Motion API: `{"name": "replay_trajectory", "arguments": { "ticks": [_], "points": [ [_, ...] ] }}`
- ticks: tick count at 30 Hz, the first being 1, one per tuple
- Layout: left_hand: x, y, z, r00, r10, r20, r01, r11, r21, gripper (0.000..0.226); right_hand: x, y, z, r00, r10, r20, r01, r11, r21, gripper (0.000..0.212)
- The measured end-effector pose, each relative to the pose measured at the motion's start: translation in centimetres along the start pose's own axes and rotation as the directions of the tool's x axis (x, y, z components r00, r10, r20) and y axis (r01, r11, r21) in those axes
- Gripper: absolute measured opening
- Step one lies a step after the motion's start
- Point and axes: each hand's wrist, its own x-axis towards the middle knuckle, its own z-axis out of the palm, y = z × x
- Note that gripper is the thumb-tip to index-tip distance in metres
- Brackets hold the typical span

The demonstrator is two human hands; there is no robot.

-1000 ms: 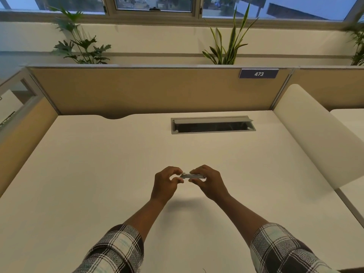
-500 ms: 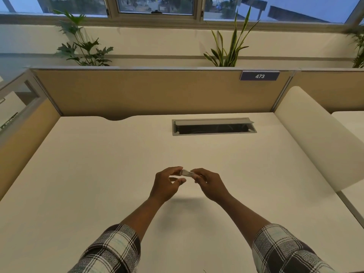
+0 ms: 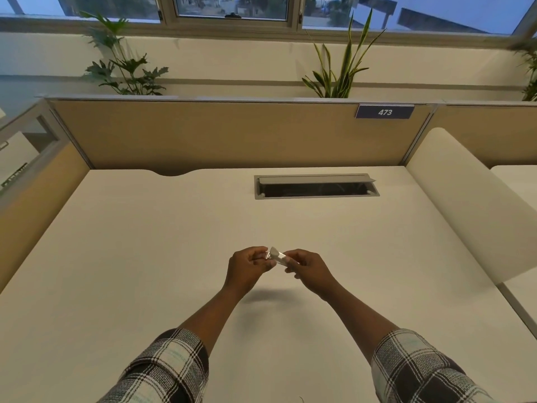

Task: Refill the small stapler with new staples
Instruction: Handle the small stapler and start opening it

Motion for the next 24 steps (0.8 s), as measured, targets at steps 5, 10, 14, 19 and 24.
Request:
{"name": "replay_trajectory", "arguments": {
  "ticks": [5,10,14,19,24],
  "points": [
    [0.1,0.2,-0.1,0.998,0.033,0.059,-0.034,0.999,0.019,0.053,0.0,0.4,0.0,0.998,-0.06,-0.002,0.06,0.997,-0.049,0.025],
    [-0.1,0.2,-0.4,0.99,0.074,0.117,-0.088,0.989,0.121,0.059,-0.1,0.4,-0.5,0.986,-0.167,-0.027,0.151,0.942,-0.301,0.033],
    [-0.5,0.4,-0.4,0.982,0.157,0.105,-0.175,0.967,0.188,0.055,0.0,0.6,-0.6,0.958,-0.286,-0.012,0.255,0.872,-0.419,0.032],
    [-0.8,0.3,-0.1,0.974,0.219,0.058,-0.226,0.951,0.212,0.034,0.1,0.6,-0.6,0.936,-0.351,0.024,0.312,0.795,-0.52,0.015],
    [-0.9,0.7,0.1,0.972,0.229,0.046,-0.233,0.964,0.127,0.045,0.2,0.5,-0.3,0.949,-0.314,-0.022,0.256,0.812,-0.525,0.027]
  ]
}}
